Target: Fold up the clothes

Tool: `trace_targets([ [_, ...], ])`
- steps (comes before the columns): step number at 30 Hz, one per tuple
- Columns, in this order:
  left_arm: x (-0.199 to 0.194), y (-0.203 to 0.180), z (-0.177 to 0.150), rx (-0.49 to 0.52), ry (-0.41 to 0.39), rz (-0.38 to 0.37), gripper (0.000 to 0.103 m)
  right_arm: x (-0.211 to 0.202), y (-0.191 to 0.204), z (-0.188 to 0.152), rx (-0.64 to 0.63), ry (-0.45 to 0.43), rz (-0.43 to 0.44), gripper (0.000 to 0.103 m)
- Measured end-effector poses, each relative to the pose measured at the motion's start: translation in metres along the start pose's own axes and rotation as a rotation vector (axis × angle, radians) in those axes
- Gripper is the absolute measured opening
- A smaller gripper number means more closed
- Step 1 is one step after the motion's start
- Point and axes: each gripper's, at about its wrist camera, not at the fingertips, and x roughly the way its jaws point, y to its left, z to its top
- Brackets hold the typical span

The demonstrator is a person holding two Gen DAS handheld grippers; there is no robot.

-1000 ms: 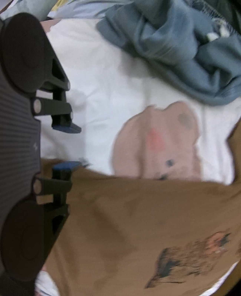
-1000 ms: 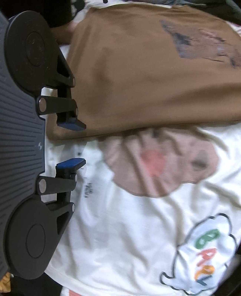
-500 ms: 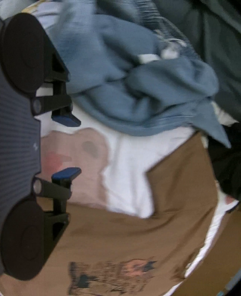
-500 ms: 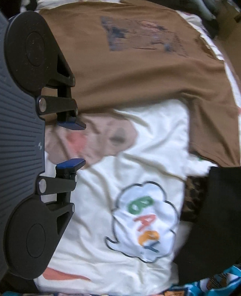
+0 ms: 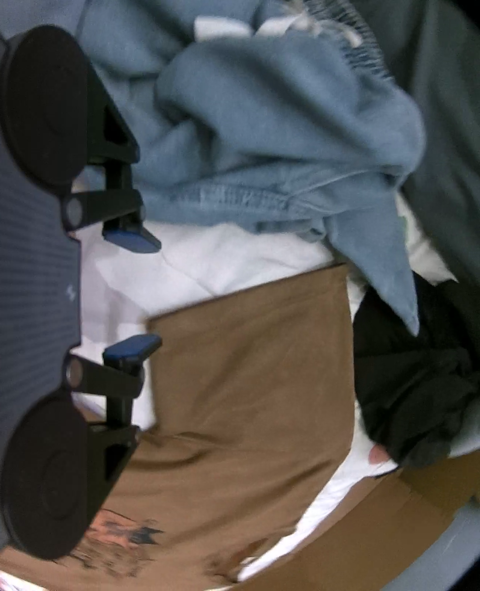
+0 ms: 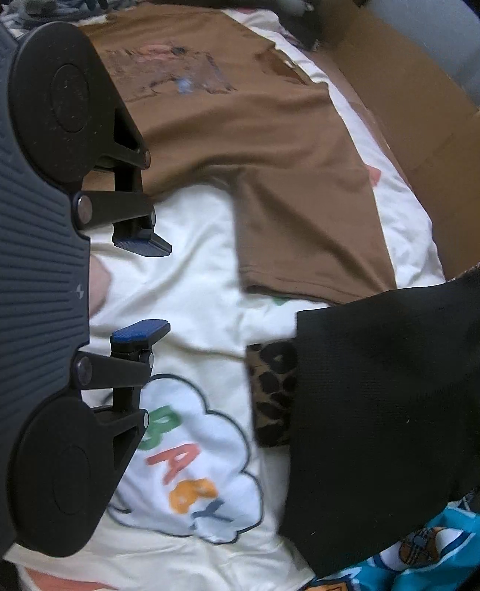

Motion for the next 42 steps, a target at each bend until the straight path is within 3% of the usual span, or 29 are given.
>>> trace_targets([
  [8, 0.021, 0.001, 0.011, -0.099, 0.008, -0.061, 0.053, 0.027, 0.006, 0.027, 0.043, -0.023, -0.006, 0.045],
  [16, 0.032, 0.0, 0.007, -0.132, 0.034, -0.085, 0.059, 0.049, 0.011, 0.045, 0.141, -0.033, 0.05, 0.047],
  [20, 0.03, 0.005, 0.003, -0.202, 0.066, -0.135, 0.053, 0.061, 0.006, 0.043, 0.266, -0.023, 0.061, 0.051],
  [23, 0.03, 0.004, 0.001, -0.233, 0.081, -0.17, 0.053, 0.065, 0.01, 0.043, 0.276, -0.036, 0.043, 0.051],
  [29, 0.038, 0.008, 0.001, -0.32, 0.088, -0.166, 0.056, 0.076, 0.007, 0.047, 0.339, -0.043, 0.027, 0.05],
  [33, 0.035, 0.014, -0.007, -0.431, 0.056, -0.165, 0.055, 0.082, 0.01, 0.053, 0.336, -0.042, 0.013, 0.048],
  [35, 0.036, 0.016, -0.01, -0.457, 0.035, -0.163, 0.053, 0.083, 0.013, 0.057, 0.312, -0.043, -0.014, 0.019],
  [39, 0.035, 0.019, -0.015, -0.481, 0.01, -0.136, 0.036, 0.078, 0.018, 0.064, 0.27, -0.061, -0.033, 0.011],
  [40, 0.033, 0.021, -0.017, -0.48, 0.002, -0.123, 0.024, 0.075, 0.02, 0.066, 0.249, -0.072, -0.035, 0.01],
  [42, 0.029, 0.024, -0.019, -0.479, -0.018, -0.118, 0.015, 0.073, 0.022, 0.069, 0.227, -0.09, -0.044, 0.009],
])
